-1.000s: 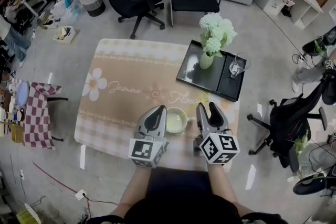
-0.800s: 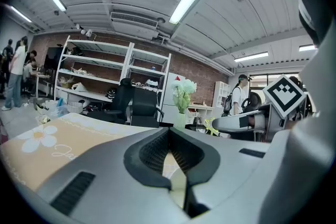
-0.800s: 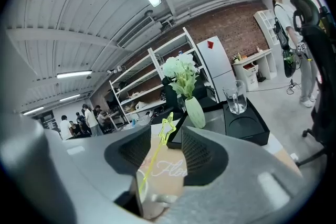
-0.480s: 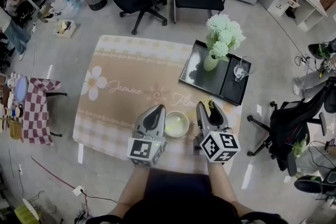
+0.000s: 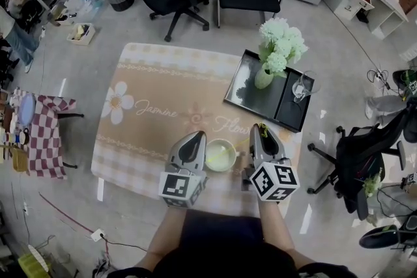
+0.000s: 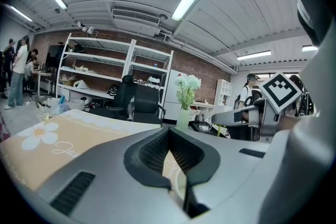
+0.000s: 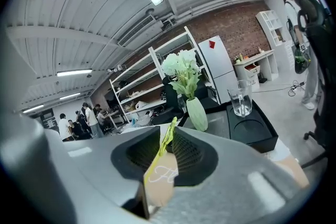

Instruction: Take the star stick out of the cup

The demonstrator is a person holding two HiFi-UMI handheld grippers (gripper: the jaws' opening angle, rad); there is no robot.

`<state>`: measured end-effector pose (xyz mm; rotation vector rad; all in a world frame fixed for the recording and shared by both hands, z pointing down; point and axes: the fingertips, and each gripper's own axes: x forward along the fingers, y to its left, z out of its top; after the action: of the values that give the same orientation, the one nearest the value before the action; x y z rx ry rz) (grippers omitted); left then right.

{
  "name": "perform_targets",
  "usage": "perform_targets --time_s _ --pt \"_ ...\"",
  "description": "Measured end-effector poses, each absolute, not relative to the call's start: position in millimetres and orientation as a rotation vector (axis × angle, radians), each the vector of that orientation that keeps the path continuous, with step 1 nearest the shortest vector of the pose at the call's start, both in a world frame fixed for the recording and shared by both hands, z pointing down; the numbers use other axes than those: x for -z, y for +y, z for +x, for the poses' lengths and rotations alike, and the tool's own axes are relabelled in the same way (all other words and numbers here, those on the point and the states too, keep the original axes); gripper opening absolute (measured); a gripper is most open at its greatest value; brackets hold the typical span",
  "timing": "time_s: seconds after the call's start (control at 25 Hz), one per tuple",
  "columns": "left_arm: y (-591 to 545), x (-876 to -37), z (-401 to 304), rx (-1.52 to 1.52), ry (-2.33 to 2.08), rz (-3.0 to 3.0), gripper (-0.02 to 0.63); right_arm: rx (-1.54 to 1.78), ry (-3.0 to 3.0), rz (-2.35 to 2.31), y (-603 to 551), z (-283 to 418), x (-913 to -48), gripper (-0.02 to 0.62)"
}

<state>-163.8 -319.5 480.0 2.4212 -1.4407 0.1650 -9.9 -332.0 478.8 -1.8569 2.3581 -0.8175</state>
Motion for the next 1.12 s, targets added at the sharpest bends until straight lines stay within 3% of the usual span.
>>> perform_targets --time_s 1.12 --pt "-294 -458 -170 -0.093 -1.448 2.445 0.009 0.66 2.342 -1.752 -311 -23 -438 0.017"
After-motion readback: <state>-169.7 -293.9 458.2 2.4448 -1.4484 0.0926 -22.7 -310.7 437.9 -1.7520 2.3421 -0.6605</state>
